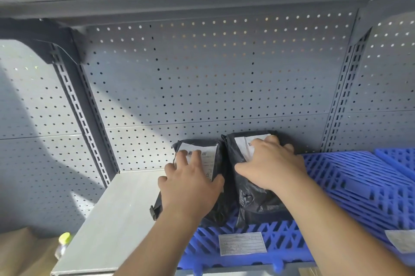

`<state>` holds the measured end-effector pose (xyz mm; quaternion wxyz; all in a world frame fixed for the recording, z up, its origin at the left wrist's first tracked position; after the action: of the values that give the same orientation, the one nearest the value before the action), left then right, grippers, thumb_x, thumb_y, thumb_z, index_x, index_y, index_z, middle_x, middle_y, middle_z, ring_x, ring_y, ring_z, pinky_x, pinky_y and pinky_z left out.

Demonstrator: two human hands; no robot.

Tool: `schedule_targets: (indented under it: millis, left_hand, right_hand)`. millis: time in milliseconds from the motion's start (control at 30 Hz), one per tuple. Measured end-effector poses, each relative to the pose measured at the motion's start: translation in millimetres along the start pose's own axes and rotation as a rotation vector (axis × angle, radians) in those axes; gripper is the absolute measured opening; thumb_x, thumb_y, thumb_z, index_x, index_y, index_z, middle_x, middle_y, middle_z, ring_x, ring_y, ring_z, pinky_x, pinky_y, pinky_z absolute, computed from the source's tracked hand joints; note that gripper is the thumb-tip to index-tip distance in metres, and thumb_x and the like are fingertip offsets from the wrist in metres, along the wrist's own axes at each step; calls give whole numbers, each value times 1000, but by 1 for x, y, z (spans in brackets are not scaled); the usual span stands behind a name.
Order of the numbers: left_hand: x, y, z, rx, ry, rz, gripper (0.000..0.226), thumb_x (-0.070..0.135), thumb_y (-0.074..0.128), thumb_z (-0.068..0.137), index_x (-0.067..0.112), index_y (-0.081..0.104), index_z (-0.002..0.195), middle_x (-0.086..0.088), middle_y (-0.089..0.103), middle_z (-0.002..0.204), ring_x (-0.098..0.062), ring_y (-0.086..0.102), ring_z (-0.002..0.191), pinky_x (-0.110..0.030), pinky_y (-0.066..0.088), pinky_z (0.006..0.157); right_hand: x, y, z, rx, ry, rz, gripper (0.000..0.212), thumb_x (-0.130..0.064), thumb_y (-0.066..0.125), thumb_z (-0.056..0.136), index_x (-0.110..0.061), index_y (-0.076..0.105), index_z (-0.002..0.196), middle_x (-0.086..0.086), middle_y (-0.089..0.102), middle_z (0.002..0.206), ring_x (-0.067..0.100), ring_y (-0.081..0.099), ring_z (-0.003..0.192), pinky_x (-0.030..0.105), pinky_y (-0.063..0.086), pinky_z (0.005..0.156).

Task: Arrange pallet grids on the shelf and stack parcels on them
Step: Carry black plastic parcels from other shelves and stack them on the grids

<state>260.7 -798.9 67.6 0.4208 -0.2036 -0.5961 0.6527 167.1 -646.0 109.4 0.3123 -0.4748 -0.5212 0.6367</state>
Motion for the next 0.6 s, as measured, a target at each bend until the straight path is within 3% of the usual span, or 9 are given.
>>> schedule_targets:
  millis: [167,333,467,600]
  left_hand:
    - [-2,7,0,-57,-2,-21,72,74,42,86,32,33,145,1,30,153,-32,38,130,-46,37,100]
    - [-6,7,2,-71,2,-120,74,79,32,88,37,33,150,3,30,157,-31,31,142,-49,32,111]
    - [-2,-4,5,-16,45,-159,72,77,30,89,39,34,150,3,28,161,-29,19,150,-53,19,120]
    - [24,-15,2,85,154,-212,69,72,37,90,34,42,147,-2,42,151,-30,28,145,-51,26,117]
  right_hand:
    - [-2,6,1,-9,-5,-19,58,-56,54,78,-26,49,128,2,42,137,36,40,123,49,40,92]
    - [0,6,-2,10,5,-22,75,-75,35,87,-31,36,148,-1,30,156,34,30,140,57,30,107]
    - [8,-4,-12,113,22,8,72,-76,25,89,-34,37,147,-4,33,155,31,31,139,57,29,109]
    - [28,-13,-25,206,55,46,68,-73,28,91,-36,35,147,-5,36,154,30,35,138,56,31,109]
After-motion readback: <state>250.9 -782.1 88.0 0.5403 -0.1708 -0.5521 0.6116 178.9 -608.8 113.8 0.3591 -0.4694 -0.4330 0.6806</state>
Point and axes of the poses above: each hand's wrist, its own z-axis towards the middle knuckle, its own y-axis out of the palm, x = y × z, the point moved 6 cm from there along z, towards the middle knuckle
